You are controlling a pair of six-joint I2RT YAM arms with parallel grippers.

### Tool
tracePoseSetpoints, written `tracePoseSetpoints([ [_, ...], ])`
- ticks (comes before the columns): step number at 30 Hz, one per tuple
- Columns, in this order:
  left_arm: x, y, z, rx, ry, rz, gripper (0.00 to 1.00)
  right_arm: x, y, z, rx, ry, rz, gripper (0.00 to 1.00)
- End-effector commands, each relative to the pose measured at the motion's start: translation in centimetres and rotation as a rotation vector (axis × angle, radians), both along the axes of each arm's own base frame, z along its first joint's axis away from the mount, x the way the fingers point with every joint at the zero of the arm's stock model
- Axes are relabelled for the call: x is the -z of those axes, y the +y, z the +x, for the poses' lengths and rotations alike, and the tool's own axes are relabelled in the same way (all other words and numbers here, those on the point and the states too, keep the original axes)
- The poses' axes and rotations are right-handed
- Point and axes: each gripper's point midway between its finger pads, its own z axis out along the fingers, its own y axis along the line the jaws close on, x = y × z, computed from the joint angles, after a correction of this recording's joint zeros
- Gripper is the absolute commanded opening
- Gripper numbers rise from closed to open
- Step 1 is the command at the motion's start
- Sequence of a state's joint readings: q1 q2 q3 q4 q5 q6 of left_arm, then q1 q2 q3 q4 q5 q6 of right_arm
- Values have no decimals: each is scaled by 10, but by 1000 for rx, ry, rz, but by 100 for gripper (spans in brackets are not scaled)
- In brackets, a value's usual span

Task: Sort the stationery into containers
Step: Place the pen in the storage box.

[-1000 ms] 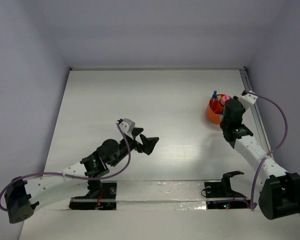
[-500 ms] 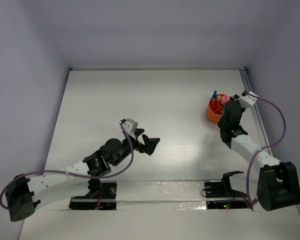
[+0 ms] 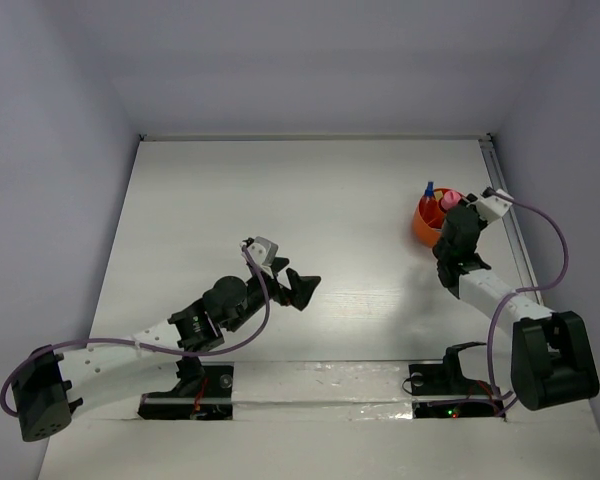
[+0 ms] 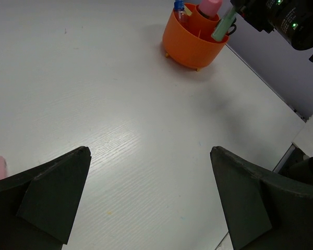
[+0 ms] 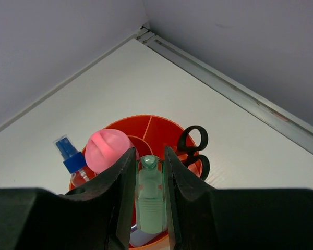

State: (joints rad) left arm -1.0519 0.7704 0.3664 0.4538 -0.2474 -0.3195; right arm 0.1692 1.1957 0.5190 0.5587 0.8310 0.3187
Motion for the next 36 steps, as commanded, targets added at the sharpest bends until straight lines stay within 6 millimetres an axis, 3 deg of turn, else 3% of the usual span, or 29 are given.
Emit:
tracePoseSetpoints([
  [1, -15, 0, 4, -16, -35, -48, 99, -6, -8, -1, 57, -81, 39, 7],
  [4, -15, 0, 4, -16, -35, -48, 99, -2, -6, -1, 49, -73, 49, 10],
  [13, -14, 1, 7, -23, -34, -45, 99, -15, 0, 1, 0, -78, 52, 46],
  [16, -13, 1, 7, -25, -32, -42, 99, -21, 3, 3, -19, -58, 53, 53],
  [22, -14, 2, 8, -31, -35, -48, 99, -38, 16, 1, -107, -72, 72, 55],
  [28, -10, 6, 15, -73, -19, -44, 99, -48, 59, -3, -368, -46, 137, 56],
  [31, -12, 12, 22, -128, -2, -63, 99, -44, 112, -6, -617, -5, 205, 52],
  [33, -17, 18, 29, -172, 8, -77, 99, -31, 142, -9, -718, 66, 226, 46],
  [34, -23, 21, 33, -192, 11, -87, 99, -32, 172, -14, -809, 88, 228, 46],
  [36, -32, 22, 37, -206, 14, -107, 99, -23, 207, -20, -918, 132, 241, 50],
])
